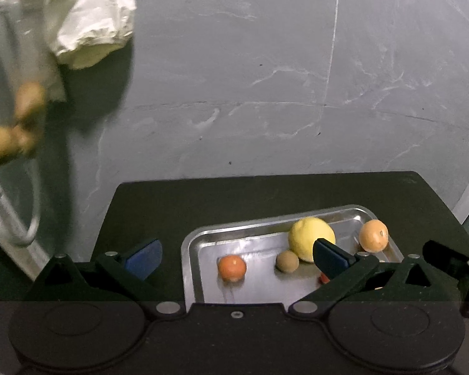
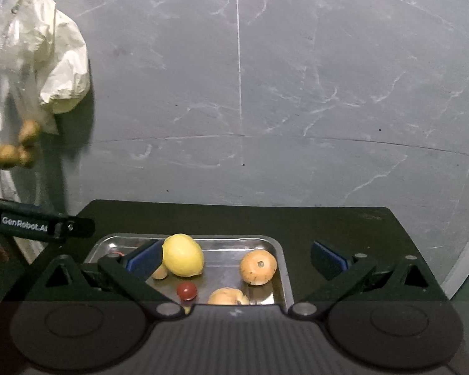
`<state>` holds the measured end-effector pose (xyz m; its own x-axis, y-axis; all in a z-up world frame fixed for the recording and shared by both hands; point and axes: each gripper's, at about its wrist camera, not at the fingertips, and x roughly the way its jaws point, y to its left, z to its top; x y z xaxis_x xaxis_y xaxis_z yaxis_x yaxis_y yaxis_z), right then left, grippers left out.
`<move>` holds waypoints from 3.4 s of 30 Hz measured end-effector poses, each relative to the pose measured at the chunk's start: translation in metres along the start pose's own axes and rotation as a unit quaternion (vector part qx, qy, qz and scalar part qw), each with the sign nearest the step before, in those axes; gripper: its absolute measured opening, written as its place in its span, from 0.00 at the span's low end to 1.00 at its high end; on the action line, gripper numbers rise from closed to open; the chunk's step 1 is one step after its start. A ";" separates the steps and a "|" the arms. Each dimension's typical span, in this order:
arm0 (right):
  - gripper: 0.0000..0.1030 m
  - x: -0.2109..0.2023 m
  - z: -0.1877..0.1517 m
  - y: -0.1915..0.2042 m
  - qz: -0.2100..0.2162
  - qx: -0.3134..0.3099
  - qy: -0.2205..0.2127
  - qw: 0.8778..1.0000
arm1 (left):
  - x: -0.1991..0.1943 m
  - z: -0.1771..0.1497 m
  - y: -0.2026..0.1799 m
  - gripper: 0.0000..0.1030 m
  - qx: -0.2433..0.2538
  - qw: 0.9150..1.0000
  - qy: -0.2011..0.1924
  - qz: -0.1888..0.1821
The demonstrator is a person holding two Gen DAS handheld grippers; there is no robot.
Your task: Organize fruits
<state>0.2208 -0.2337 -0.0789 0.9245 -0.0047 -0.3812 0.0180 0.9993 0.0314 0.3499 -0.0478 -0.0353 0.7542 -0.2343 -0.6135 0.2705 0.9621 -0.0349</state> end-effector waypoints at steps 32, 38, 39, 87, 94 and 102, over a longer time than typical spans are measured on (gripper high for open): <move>1.00 -0.081 -0.033 -0.004 0.066 -0.021 -0.012 0.998 | -0.100 -0.076 -0.023 0.99 -0.044 0.998 -0.018 0.044; 1.00 -0.091 -0.041 -0.005 0.069 -0.023 -0.010 0.997 | -0.111 -0.085 -0.030 0.99 -0.043 0.998 -0.018 0.052; 1.00 -0.093 -0.043 -0.005 0.069 -0.023 -0.010 0.997 | -0.113 -0.087 -0.032 0.99 -0.044 0.997 -0.017 0.054; 1.00 -0.139 -0.093 -0.027 0.066 -0.011 0.046 0.997 | -0.148 -0.151 -0.058 0.99 -0.055 0.995 0.045 0.064; 1.00 -0.138 -0.093 -0.028 0.068 -0.011 0.048 0.996 | -0.149 -0.152 -0.058 0.99 -0.056 0.995 0.045 0.066; 1.00 -0.137 -0.094 -0.028 0.067 -0.009 0.048 0.997 | -0.150 -0.152 -0.058 0.99 -0.056 0.995 0.045 0.067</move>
<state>0.0583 -0.2580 -0.1141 0.8771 0.1318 -0.4618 -0.1113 0.9912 0.0716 0.1302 -0.0472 -0.0616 0.7207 -0.0934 -0.6870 0.0977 0.9947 -0.0327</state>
